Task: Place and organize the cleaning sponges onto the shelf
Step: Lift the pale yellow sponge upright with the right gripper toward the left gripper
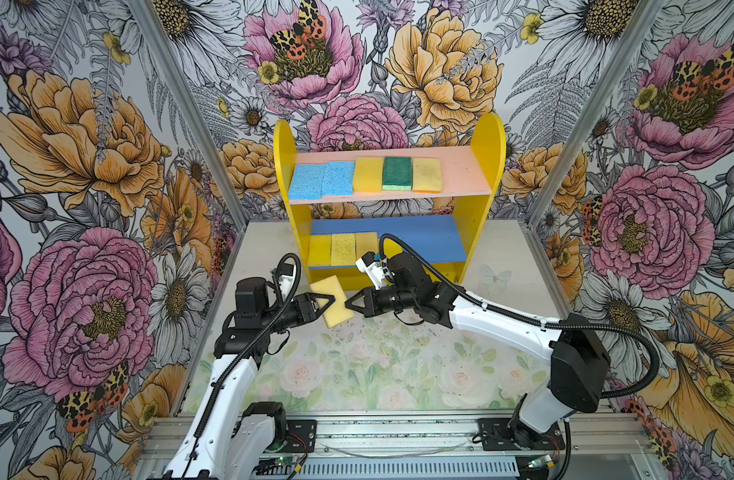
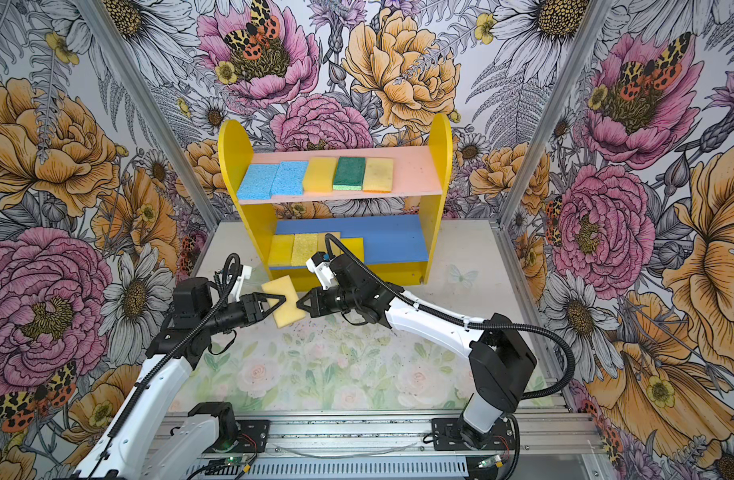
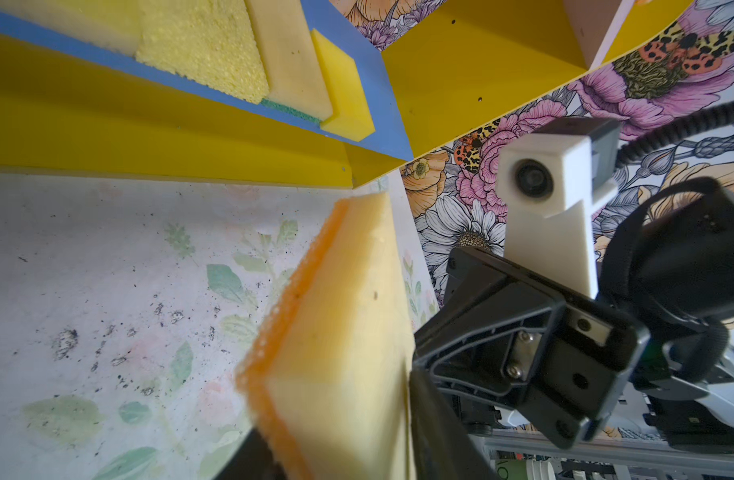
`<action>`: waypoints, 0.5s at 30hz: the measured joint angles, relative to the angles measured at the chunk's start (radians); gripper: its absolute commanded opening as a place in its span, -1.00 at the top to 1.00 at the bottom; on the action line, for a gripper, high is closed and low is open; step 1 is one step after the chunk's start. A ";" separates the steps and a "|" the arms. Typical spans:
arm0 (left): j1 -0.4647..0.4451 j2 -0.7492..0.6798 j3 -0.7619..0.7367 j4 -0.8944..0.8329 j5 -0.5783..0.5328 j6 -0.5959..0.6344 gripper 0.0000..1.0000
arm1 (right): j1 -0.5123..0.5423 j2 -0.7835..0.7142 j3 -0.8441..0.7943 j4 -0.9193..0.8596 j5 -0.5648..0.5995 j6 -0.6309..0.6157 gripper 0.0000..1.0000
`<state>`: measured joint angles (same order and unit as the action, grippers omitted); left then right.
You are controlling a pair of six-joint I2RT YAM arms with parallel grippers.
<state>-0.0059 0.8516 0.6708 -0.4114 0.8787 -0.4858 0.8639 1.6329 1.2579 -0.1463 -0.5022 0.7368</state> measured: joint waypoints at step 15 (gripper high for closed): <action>0.000 -0.008 -0.004 0.021 0.014 -0.013 0.79 | -0.001 -0.003 -0.060 0.008 -0.024 0.015 -0.19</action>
<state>-0.0059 0.8433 0.6666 -0.3904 0.8928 -0.4988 0.8627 1.6302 1.1980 -0.1379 -0.5266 0.7521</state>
